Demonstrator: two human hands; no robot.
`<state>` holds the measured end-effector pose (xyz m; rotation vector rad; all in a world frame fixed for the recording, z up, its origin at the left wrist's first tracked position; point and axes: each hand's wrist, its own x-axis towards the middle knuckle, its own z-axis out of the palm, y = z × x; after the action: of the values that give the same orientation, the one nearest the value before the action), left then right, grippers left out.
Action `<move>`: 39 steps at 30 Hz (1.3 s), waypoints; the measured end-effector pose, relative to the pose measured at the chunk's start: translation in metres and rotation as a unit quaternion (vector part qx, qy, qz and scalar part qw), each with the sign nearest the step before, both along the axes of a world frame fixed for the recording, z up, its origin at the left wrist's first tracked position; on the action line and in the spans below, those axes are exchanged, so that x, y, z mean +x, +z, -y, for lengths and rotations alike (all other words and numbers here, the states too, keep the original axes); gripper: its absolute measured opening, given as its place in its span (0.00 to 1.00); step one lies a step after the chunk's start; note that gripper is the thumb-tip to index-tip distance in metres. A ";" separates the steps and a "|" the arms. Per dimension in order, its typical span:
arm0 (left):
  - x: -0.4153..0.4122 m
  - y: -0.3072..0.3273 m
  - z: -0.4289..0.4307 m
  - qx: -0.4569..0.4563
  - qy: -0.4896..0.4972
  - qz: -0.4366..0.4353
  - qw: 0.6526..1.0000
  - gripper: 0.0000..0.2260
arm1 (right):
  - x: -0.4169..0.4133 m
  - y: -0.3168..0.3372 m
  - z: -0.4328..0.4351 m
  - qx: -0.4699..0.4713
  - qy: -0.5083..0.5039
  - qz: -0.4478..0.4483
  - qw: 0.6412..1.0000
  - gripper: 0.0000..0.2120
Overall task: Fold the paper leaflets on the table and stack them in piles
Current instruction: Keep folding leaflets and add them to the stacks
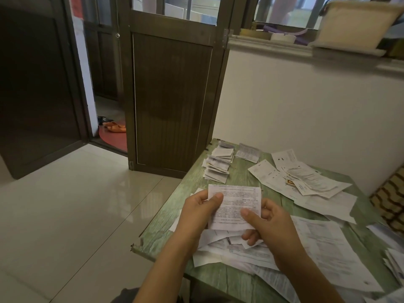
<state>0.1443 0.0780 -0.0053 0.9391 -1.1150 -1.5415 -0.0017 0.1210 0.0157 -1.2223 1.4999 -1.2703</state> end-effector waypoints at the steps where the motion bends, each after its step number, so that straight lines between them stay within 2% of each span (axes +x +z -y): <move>1: 0.001 0.000 0.001 0.008 -0.002 -0.012 1.000 0.08 | -0.001 -0.001 0.000 0.001 0.006 -0.008 1.000 0.05; 3: 0.005 0.000 0.003 0.026 -0.011 -0.023 0.999 0.10 | -0.003 -0.001 0.000 0.012 0.045 -0.035 0.998 0.04; 5: 0.012 0.000 0.005 0.018 -0.033 0.013 0.999 0.09 | -0.003 0.000 -0.001 0.016 0.059 -0.055 0.997 0.04; 8: 0.016 0.004 0.004 0.002 -0.086 0.100 0.991 0.06 | -0.006 0.003 -0.001 -0.022 -0.019 -0.016 0.999 0.03; 10: 0.013 0.006 0.001 -0.004 -0.116 0.114 0.987 0.03 | -0.007 0.005 0.000 -0.028 -0.045 0.021 0.998 0.05; 15: 0.007 0.005 0.000 0.003 -0.088 0.064 0.994 0.03 | -0.005 0.001 -0.003 0.043 0.046 0.051 0.997 0.14; 19: 0.007 0.005 0.000 0.009 -0.083 0.066 0.994 0.03 | -0.004 -0.004 -0.002 0.054 0.049 0.023 0.997 0.09; 23: 0.006 0.005 0.000 0.008 -0.079 0.077 0.994 0.04 | -0.005 -0.004 -0.001 0.054 0.045 0.021 0.997 0.08; 29: 0.006 0.007 -0.001 0.015 -0.061 0.065 0.996 0.05 | -0.010 -0.001 -0.001 0.082 0.084 0.070 0.991 0.11; 34: 0.008 0.009 -0.001 0.059 -0.090 0.032 0.994 0.06 | -0.010 0.002 -0.002 0.048 0.081 0.079 0.992 0.10; 39: 0.009 0.011 -0.001 0.077 -0.092 0.031 0.992 0.06 | -0.007 0.001 -0.002 0.052 0.071 0.097 0.991 0.10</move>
<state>0.1537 0.0787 0.0058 1.0161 -1.1654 -1.7798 -0.0084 0.1233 0.0164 -1.0849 1.2980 -1.1670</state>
